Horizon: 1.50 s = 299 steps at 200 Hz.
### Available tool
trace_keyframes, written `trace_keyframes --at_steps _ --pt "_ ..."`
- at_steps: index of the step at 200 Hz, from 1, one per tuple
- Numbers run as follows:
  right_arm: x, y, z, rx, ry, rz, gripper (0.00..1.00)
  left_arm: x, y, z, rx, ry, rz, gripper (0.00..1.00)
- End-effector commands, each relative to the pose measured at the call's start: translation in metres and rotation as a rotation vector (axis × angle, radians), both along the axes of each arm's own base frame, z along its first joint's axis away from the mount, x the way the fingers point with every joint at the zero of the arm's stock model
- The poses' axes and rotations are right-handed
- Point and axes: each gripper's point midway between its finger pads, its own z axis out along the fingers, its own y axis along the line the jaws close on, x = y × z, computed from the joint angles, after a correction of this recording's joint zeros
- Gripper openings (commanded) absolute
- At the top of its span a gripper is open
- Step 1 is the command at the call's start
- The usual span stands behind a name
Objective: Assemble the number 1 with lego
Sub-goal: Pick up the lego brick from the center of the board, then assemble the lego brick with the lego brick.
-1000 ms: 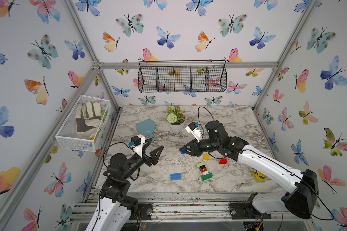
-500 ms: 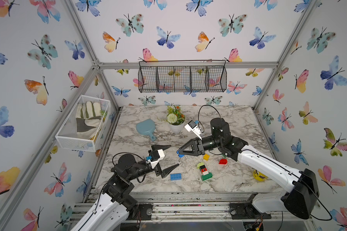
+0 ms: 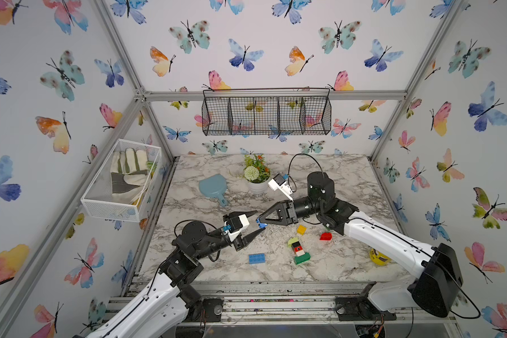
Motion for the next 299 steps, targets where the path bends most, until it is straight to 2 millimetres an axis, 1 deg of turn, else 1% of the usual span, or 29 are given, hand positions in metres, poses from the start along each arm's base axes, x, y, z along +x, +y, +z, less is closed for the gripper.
trace_keyframes --at_steps 1,29,69,76,84,93,103,113,121,129,141,148,156,164,187,195,206,216,230,241,251,264,281,299 --pt "0.000 0.003 -0.004 0.009 0.014 0.014 0.21 -0.005 0.002 0.014 -0.050 -0.031 -0.011 0.54" --pt "0.002 0.004 -0.004 0.010 0.021 0.011 0.21 -0.007 0.001 0.013 -0.055 -0.026 -0.025 0.49" --pt "0.003 0.005 -0.004 0.013 0.023 0.007 0.21 -0.006 -0.001 0.013 -0.054 -0.015 -0.030 0.33" --pt "0.003 0.005 -0.004 0.012 0.023 0.004 0.22 -0.005 -0.001 0.013 -0.053 -0.011 -0.028 0.31" --pt "0.004 0.005 -0.004 0.012 0.020 -0.002 0.27 -0.005 -0.001 0.014 -0.054 -0.009 -0.024 0.29" --pt "0.006 0.005 -0.004 0.012 0.011 -0.021 0.41 -0.004 0.000 0.013 -0.051 -0.006 -0.014 0.27" --pt "0.016 0.004 -0.007 -0.012 -0.013 -0.092 0.54 -0.001 0.002 0.011 -0.042 0.006 0.006 0.27" --pt "0.034 -0.001 -0.014 -0.067 -0.050 -0.203 0.62 0.003 0.004 0.007 -0.022 0.037 0.036 0.27" --pt "0.055 -0.012 -0.026 -0.140 -0.068 -0.326 0.65 0.010 0.006 -0.002 0.010 0.088 0.069 0.26" --pt "0.079 -0.030 -0.042 -0.235 -0.068 -0.472 0.67 0.013 0.005 -0.018 0.080 0.145 0.079 0.25" --pt "0.111 -0.070 -0.075 -0.403 -0.039 -0.688 0.69 0.012 0.002 -0.048 0.225 0.241 0.065 0.22" --pt "0.123 -0.097 -0.094 -0.496 -0.010 -0.785 0.69 0.010 0.003 -0.064 0.299 0.295 0.054 0.21" --pt "0.130 -0.124 -0.112 -0.579 0.013 -0.864 0.69 0.008 0.004 -0.079 0.370 0.351 0.048 0.19" --pt "0.133 -0.144 -0.123 -0.632 0.006 -0.908 0.69 0.008 0.007 -0.092 0.429 0.401 0.053 0.19" --pt "0.133 -0.174 -0.140 -0.752 -0.095 -0.965 0.69 0.009 0.010 -0.110 0.539 0.485 0.075 0.21" --pt "0.133 -0.183 -0.144 -0.793 -0.119 -0.979 0.69 0.008 0.010 -0.116 0.584 0.520 0.076 0.22" --pt "0.132 -0.192 -0.147 -0.844 -0.144 -0.996 0.70 0.002 0.007 -0.126 0.661 0.568 0.057 0.24" --pt "0.132 -0.201 -0.148 -0.879 -0.159 -1.020 0.70 -0.004 0.005 -0.139 0.758 0.595 0.051 0.24" --pt "0.131 -0.208 -0.150 -0.909 -0.169 -1.036 0.69 -0.012 0.004 -0.158 0.905 0.621 0.060 0.25" --pt "0.129 -0.214 -0.154 -0.936 -0.165 -1.043 0.69 -0.012 0.006 -0.172 1.007 0.634 0.096 0.26" --pt "0.127 -0.217 -0.159 -0.958 -0.160 -1.044 0.68 -0.013 0.009 -0.182 1.089 0.657 0.125 0.28" --pt "0.125 -0.220 -0.165 -0.970 -0.151 -1.045 0.68 -0.014 0.010 -0.195 1.174 0.666 0.153 0.28" --pt "0.125 -0.221 -0.167 -0.968 -0.146 -1.048 0.67 -0.018 0.009 -0.209 1.275 0.667 0.161 0.28" --pt "0.124 -0.221 -0.166 -0.963 -0.149 -1.049 0.67 -0.019 0.010 -0.222 1.364 0.667 0.179 0.27"
